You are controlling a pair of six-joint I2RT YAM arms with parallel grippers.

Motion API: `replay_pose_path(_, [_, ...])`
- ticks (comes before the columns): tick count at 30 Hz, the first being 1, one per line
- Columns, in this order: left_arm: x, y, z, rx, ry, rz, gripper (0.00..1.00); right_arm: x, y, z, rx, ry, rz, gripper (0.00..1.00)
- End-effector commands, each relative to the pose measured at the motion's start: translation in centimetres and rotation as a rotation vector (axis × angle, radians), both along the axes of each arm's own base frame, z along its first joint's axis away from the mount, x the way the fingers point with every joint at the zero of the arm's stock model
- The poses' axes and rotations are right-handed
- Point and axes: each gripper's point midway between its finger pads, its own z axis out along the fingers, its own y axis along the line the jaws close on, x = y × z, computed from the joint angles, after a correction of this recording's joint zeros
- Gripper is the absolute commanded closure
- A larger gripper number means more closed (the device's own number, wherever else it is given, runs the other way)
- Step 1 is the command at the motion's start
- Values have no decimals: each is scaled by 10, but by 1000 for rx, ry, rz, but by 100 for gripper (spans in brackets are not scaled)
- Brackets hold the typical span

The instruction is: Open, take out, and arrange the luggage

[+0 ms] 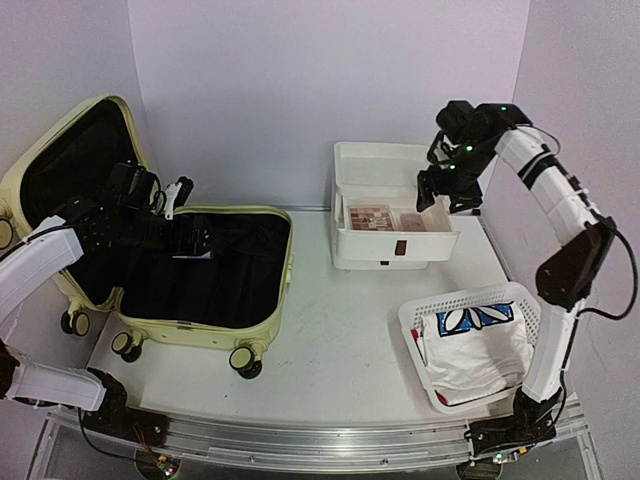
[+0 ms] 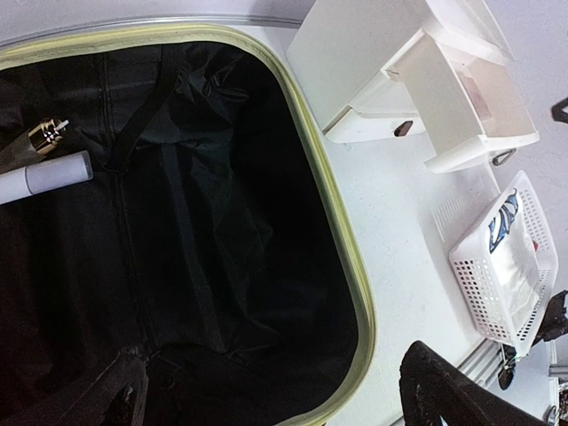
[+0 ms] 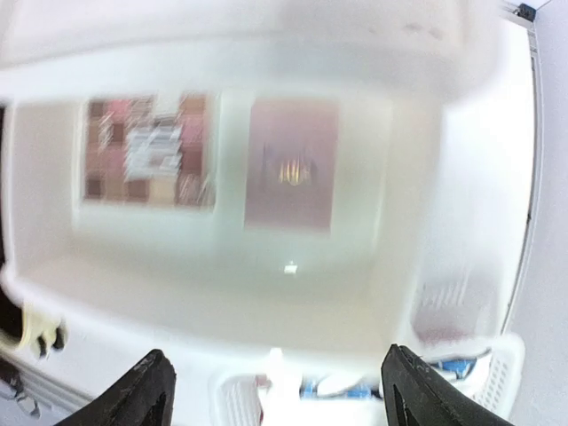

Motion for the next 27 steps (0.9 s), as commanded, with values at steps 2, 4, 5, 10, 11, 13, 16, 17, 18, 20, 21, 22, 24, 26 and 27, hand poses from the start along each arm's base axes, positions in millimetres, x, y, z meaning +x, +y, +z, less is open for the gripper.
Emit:
replay_pose_path(2, [9,-8,21,-53,-50,-12,1,-53,7,12,125,-2,87,18])
replay_pose_path(4, [9,-9,20,-61,-42,-13,1,-69,17,-1,144,6,95,17])
replay_pose_path(5, [9,-9,19,-64,-39,-11,1,-77,23,-7,156,6,91,16])
replay_pose_path(10, [11,-13,16,-79,-19,-11,1,-68,33,-33,182,-148,-27,5])
replay_pose_path(11, [11,-14,16,-85,-13,-14,1,-59,29,-37,179,-196,-76,3])
replay_pose_path(13, [11,-17,18,-99,-8,-23,0,-44,24,-40,193,-291,-152,2])
replay_pose_path(16, [6,-15,22,-111,-17,-20,0,-24,17,-45,198,-382,-252,2])
replay_pose_path(17, [5,-13,24,-113,-24,-13,0,-19,16,-47,195,-397,-281,2])
replay_pose_path(18, [4,-12,25,-112,-30,-7,0,-13,17,-48,201,-409,-293,2])
replay_pose_path(20, [1,-8,28,-113,-44,-1,0,-3,24,-49,233,-432,-305,5])
replay_pose_path(21, [0,-7,29,-112,-51,1,0,0,27,-48,247,-443,-305,7])
replay_pose_path(22, [-2,-6,30,-110,-56,1,0,4,31,-46,260,-457,-304,8])
replay_pose_path(24, [-4,-4,31,-108,-68,4,1,10,34,-44,269,-475,-307,8])
replay_pose_path(26, [-5,-2,32,-107,-72,8,1,15,37,-40,276,-491,-304,8])
replay_pose_path(27, [-5,-3,31,-106,-69,6,0,19,39,-37,275,-503,-300,8])
